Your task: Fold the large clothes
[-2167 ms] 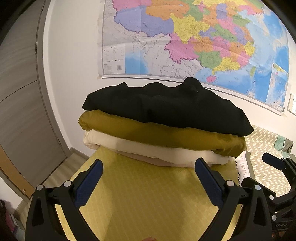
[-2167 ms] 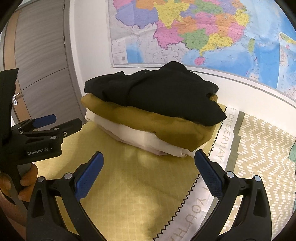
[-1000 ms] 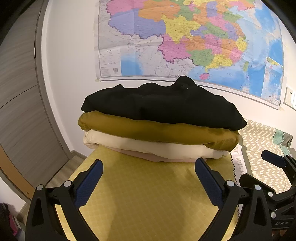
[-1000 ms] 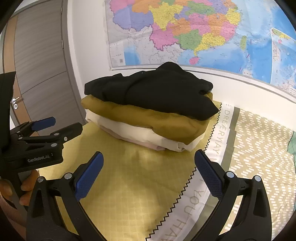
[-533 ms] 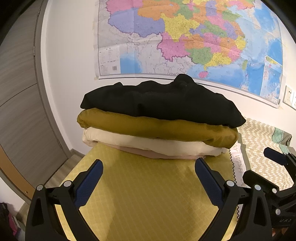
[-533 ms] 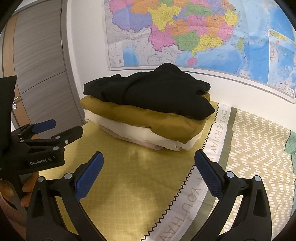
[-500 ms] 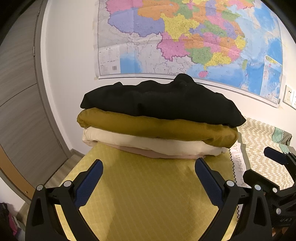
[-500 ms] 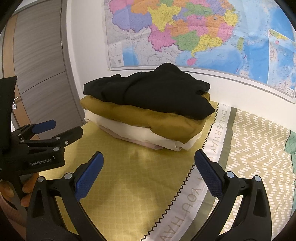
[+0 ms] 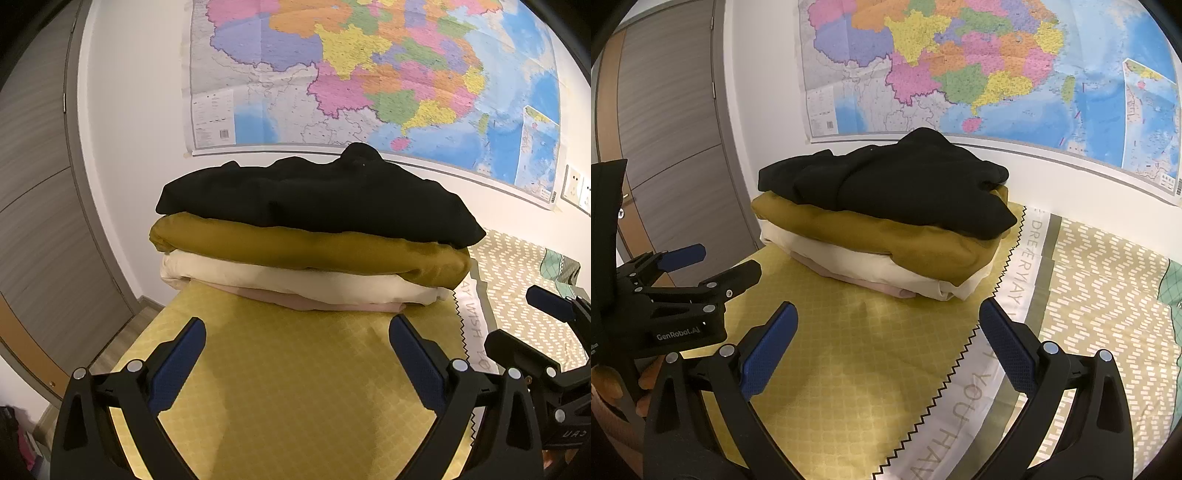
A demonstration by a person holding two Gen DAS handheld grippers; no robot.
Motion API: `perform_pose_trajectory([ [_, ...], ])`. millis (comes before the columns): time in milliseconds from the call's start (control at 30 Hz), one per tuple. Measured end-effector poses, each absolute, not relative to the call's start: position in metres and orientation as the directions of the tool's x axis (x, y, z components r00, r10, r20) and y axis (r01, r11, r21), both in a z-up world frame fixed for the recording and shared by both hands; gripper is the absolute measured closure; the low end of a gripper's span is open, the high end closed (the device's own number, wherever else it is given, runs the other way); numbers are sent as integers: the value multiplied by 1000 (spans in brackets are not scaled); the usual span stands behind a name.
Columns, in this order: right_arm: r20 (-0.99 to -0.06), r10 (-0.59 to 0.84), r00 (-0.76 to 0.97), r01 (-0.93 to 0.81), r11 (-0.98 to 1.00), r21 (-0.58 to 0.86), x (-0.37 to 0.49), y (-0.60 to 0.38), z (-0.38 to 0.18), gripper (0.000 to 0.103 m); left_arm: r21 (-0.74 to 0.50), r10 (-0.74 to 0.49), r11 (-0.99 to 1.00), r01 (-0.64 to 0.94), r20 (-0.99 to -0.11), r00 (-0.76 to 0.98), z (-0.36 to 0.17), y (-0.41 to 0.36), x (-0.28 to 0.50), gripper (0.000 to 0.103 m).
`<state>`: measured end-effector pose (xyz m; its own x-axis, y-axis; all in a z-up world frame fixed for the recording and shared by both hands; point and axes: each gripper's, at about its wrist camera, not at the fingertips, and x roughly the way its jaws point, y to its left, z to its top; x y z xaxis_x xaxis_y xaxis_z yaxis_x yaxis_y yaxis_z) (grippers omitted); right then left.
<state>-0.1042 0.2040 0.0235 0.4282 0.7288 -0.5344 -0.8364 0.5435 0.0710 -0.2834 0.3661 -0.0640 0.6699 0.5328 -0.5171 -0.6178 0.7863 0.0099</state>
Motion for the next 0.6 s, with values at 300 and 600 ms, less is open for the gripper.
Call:
perform_pose_trajectory([
  [300,-537,727,427,-836,544,71,-107,203,25,6,11,529,790,-613,-517,673,-64,364,-283,7],
  [600,-535,727,430,-835,545,69,-108,202,25,6,10,528,790,-613,-517,673,-65,361,-285,7],
])
